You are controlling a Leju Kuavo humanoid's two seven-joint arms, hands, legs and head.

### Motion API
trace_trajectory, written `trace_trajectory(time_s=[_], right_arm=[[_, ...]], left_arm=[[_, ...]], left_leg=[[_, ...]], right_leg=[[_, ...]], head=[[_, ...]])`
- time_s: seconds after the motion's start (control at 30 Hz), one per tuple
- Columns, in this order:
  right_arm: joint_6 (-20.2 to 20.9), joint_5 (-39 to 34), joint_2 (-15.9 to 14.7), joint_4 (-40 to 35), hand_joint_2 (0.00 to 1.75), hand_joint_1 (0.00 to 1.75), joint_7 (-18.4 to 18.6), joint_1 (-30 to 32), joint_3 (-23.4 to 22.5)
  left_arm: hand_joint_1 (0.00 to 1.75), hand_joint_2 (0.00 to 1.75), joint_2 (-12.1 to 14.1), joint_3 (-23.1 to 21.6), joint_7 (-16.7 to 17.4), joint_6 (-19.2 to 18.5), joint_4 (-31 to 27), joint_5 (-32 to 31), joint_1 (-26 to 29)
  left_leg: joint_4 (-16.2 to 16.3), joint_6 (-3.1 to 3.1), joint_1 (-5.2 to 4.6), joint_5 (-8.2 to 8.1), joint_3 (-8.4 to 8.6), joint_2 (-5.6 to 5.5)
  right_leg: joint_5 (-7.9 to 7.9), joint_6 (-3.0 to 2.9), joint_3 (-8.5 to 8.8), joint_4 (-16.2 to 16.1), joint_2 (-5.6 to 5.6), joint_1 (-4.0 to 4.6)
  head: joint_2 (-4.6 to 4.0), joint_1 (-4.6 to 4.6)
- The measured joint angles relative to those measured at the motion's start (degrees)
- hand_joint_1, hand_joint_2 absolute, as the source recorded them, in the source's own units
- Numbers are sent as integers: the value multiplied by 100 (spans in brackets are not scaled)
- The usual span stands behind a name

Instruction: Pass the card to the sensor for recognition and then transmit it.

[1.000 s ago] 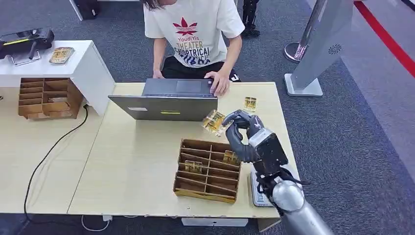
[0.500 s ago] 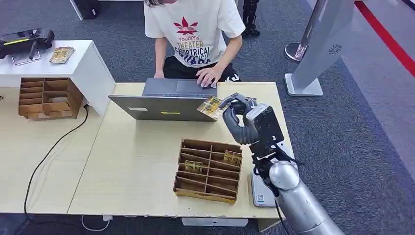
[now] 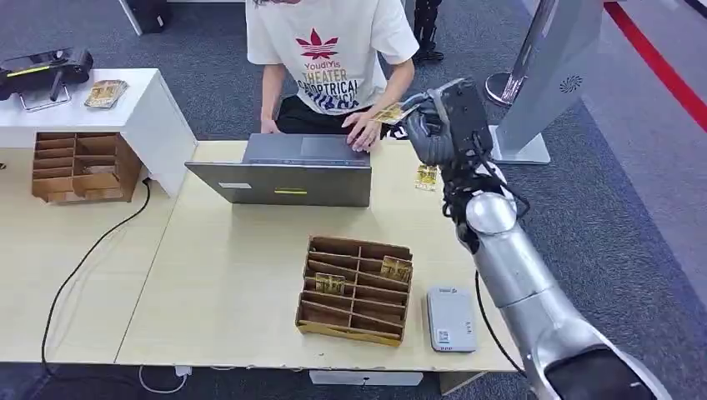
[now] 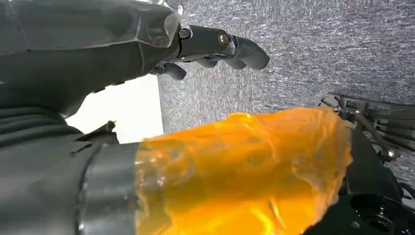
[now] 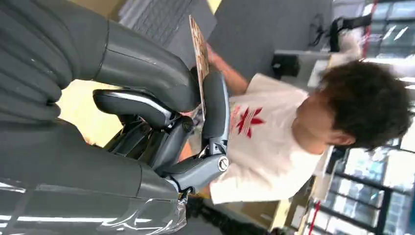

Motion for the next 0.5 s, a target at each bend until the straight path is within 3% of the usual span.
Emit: trace_trajectory(time_s=[0.5], right_arm=[[-118, 824, 380, 1650, 175, 175, 111, -561, -138]], left_arm=[[0, 0, -13, -138, 66, -15, 0, -133, -79]], left_leg=[[0, 0, 0, -1, 0, 0]], right_leg=[[-1, 0, -1, 0, 0, 0]], head=[[0, 0]])
